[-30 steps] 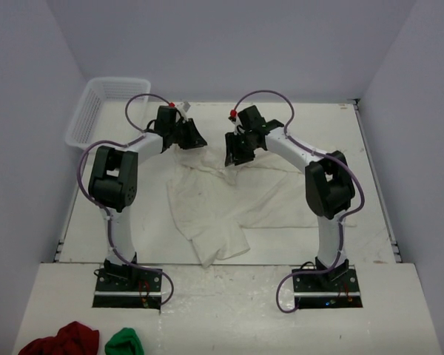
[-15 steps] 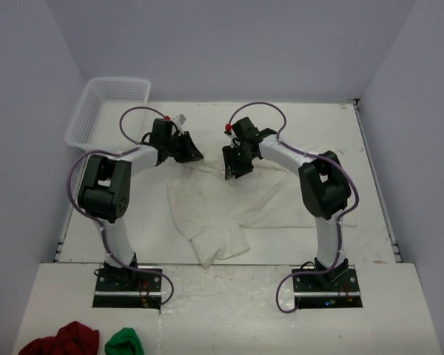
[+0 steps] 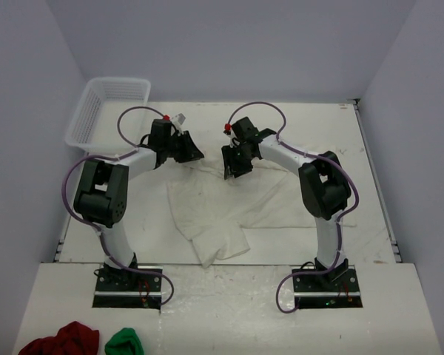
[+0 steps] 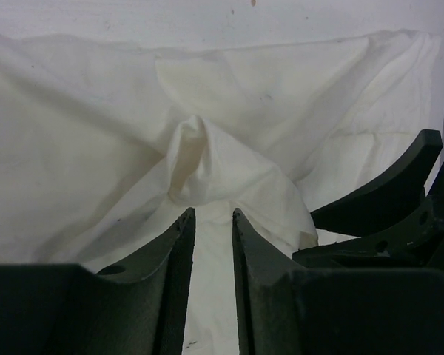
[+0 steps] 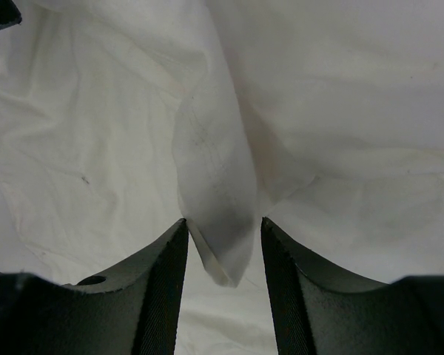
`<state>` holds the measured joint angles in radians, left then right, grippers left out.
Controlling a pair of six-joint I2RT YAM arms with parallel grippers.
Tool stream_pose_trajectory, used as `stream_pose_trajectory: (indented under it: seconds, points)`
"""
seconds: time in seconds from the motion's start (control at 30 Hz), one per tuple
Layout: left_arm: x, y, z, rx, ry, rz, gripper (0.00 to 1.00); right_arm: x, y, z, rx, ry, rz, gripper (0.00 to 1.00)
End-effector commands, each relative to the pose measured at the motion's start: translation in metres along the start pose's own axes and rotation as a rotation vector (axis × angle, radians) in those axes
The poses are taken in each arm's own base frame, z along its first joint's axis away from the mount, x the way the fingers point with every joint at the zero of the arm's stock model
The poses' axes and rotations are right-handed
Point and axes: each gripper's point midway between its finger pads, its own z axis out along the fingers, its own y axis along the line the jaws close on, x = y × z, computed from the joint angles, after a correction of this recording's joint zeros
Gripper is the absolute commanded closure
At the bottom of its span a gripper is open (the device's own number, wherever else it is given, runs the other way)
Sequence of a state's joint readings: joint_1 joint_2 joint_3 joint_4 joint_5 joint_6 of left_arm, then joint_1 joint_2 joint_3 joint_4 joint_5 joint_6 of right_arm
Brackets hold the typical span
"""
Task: Fold and stack the t-shirts
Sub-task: Fold the flattened tshirt in 1/3 of the way
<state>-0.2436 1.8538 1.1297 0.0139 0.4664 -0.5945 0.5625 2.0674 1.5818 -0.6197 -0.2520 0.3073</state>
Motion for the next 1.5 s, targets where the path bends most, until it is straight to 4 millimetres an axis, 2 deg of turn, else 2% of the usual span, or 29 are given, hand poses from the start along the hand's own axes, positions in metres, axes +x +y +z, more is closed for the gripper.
stream_pose_trajectory:
  seconds: [0.0,0.3,0.67,0.77,0.9,0.97,1.1,1.17,1.2,1.27,1.3,1.37,1.4,1.47]
  points:
    - [-0.007,-0.004,0.007,0.02,-0.019,0.009,0.72,-0.011,0.01,-0.015,-0.018,-0.054,-0.034,0.54]
    - [-0.001,0.011,0.026,0.003,0.021,0.007,0.7,-0.017,0.015,-0.022,-0.031,-0.069,-0.041,0.54]
    - [-0.009,0.01,0.036,0.023,0.015,0.021,0.71,-0.015,0.014,-0.02,-0.032,-0.061,-0.047,0.54]
    - [-0.01,0.007,0.034,0.029,0.013,0.024,0.78,-0.015,0.016,-0.02,-0.038,-0.062,-0.045,0.54]
    - [-0.013,0.001,0.032,0.051,0.01,0.03,0.99,-0.015,0.015,-0.02,-0.035,-0.066,-0.038,0.54]
    - [-0.011,-0.002,0.031,0.063,0.015,0.031,1.0,-0.014,0.015,-0.021,-0.036,-0.069,-0.037,0.54]
    - [-0.013,-0.019,0.02,0.097,0.0,0.049,1.0,-0.013,0.012,-0.024,-0.021,-0.083,-0.031,0.54]
    - [-0.007,-0.026,0.016,0.099,0.002,0.053,1.0,-0.014,0.012,-0.028,-0.012,-0.099,-0.027,0.54]
    - [-0.01,-0.036,0.009,0.116,-0.012,0.061,1.0,-0.015,0.011,-0.03,-0.003,-0.106,-0.023,0.54]
    - [-0.002,-0.046,0.001,0.112,-0.012,0.067,1.0,-0.019,0.007,-0.042,0.032,-0.152,-0.009,0.54]
    - [-0.001,-0.059,-0.009,0.119,-0.021,0.085,1.0,-0.023,0.006,-0.047,0.045,-0.177,-0.002,0.54]
    - [0.006,-0.059,-0.018,0.083,-0.027,0.085,1.0,-0.027,0.006,-0.064,0.068,-0.224,0.003,0.51]
    - [0.002,-0.068,-0.03,0.08,-0.059,0.096,1.0,-0.026,0.005,-0.068,0.078,-0.228,0.007,0.49]
    - [0.012,-0.069,-0.049,0.056,-0.058,0.091,1.0,-0.029,0.002,-0.085,0.108,-0.262,0.009,0.47]
